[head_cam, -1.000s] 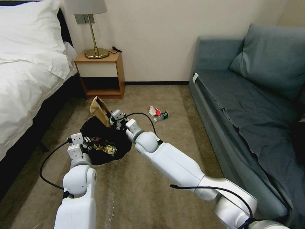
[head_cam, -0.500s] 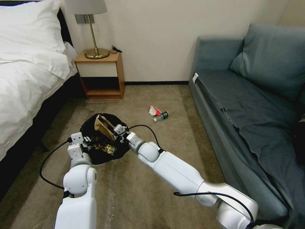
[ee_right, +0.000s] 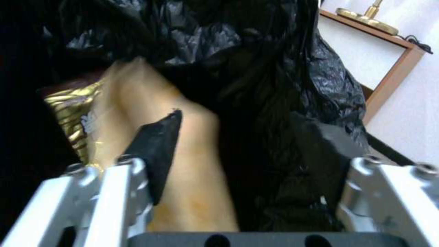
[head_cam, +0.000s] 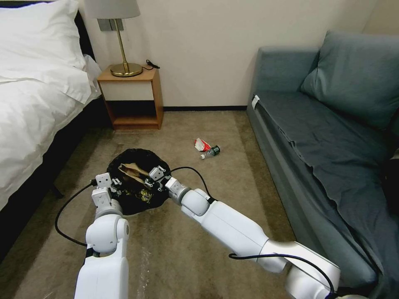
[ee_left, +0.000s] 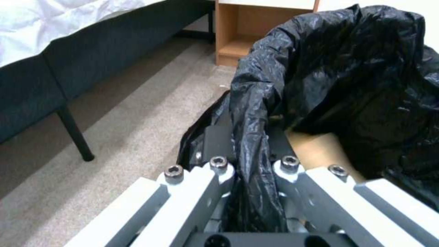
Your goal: Pick up the trash bin, then pick up the garbage on the floor and place it into the trash bin.
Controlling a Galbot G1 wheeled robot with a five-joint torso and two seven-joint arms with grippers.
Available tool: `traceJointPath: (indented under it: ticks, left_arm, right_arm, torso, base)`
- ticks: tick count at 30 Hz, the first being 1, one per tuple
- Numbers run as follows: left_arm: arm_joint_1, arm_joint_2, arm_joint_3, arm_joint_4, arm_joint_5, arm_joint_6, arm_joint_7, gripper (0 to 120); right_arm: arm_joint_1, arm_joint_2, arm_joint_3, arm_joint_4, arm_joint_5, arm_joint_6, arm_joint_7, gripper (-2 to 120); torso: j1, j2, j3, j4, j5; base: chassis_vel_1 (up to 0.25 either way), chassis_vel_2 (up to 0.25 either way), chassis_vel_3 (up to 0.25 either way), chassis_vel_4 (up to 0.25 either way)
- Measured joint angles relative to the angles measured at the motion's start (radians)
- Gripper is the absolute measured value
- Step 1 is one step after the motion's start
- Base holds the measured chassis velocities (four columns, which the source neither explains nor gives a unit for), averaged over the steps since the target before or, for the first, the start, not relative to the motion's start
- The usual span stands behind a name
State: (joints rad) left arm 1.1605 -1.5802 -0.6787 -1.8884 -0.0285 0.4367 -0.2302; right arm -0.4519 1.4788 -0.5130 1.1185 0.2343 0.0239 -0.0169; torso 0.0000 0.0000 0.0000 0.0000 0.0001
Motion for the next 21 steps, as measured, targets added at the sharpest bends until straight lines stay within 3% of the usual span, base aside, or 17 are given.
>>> traceJointPath:
  ticks: [9, 19, 21]
  left_arm:
    - [0.0, 0.005, 0.002, 0.0, -0.001, 0.0, 0.0, 4]
    - [-0.017, 0.021, -0.001, 0.015, -0.033, -0.006, 0.004, 4]
    - [-0.027, 0.029, -0.001, 0.028, -0.056, -0.014, 0.012, 4]
  right_arm:
    - [-0.01, -0.004, 0.052, 0.022, 0.002, -0.001, -0.001, 99]
    - [-0.057, -0.001, 0.28, 0.14, 0.036, -0.038, 0.049, 100]
    - [-0.102, -0.019, 0.376, 0.2, 0.046, -0.038, 0.072, 100]
  torso:
    - [0.0, 0.0, 0.0, 0.0, -0.0001]
    - [0.0, 0.0, 0.0, 0.0002, 0.0001]
    - [0.0, 0.0, 0.0, 0.0001, 0.0001]
  base:
    - [0.0, 0.0, 0.0, 0.0]
    - [0.0, 0.0, 0.0, 0.0]
    - [0.0, 0.0, 0.0, 0.0]
